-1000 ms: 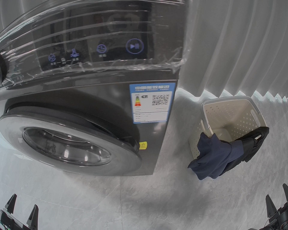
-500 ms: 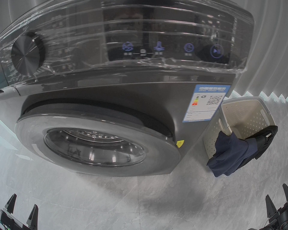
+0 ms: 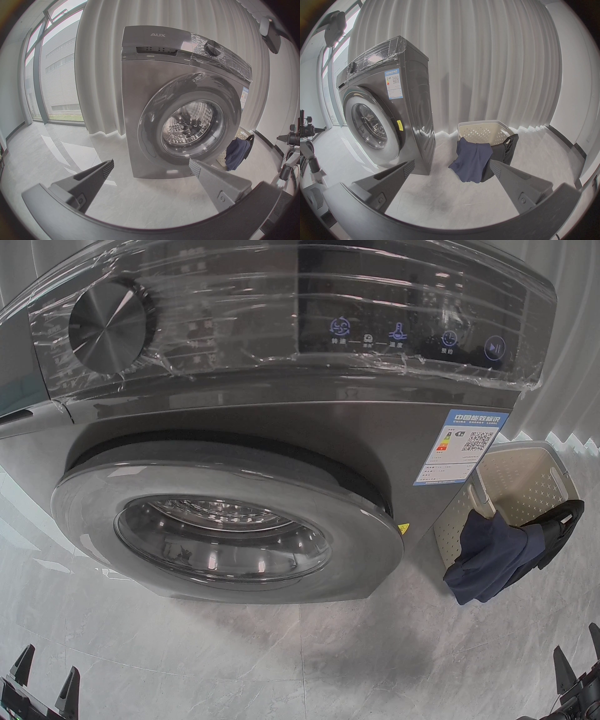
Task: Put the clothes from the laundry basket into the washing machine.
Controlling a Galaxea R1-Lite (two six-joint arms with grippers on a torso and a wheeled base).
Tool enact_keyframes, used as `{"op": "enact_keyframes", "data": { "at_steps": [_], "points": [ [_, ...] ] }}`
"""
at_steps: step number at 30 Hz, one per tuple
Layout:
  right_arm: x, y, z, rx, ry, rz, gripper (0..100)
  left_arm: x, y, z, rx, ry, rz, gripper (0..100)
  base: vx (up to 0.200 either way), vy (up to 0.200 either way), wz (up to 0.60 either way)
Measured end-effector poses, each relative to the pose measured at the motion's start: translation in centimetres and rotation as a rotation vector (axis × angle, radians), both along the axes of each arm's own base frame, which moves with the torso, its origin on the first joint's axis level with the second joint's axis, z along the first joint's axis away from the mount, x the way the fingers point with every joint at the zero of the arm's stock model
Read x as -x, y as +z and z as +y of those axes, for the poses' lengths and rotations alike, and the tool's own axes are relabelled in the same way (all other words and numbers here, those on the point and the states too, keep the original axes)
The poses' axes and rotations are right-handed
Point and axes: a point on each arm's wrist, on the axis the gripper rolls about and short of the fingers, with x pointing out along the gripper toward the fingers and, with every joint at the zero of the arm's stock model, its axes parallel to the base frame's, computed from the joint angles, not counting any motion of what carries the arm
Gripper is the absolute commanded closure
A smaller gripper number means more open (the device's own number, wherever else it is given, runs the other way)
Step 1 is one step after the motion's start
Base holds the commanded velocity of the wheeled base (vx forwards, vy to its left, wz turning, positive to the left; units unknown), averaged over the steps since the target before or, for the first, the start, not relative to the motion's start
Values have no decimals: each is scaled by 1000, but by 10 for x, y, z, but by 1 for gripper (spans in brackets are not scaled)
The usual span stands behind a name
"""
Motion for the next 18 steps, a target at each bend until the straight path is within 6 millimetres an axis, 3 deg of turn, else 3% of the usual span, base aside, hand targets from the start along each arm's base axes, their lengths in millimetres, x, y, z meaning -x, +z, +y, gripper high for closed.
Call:
{"op": "enact_keyframes", "data": {
  "at_steps": [10, 18],
  "points": [
    [0, 0, 0, 0, 0, -1, 0, 0, 0, 0, 0, 0, 0, 0, 0, 200, 0],
    [0, 0, 0, 1, -1, -1, 0, 0, 0, 0, 0, -1, 0, 0, 0, 0, 0]
  ]
}}
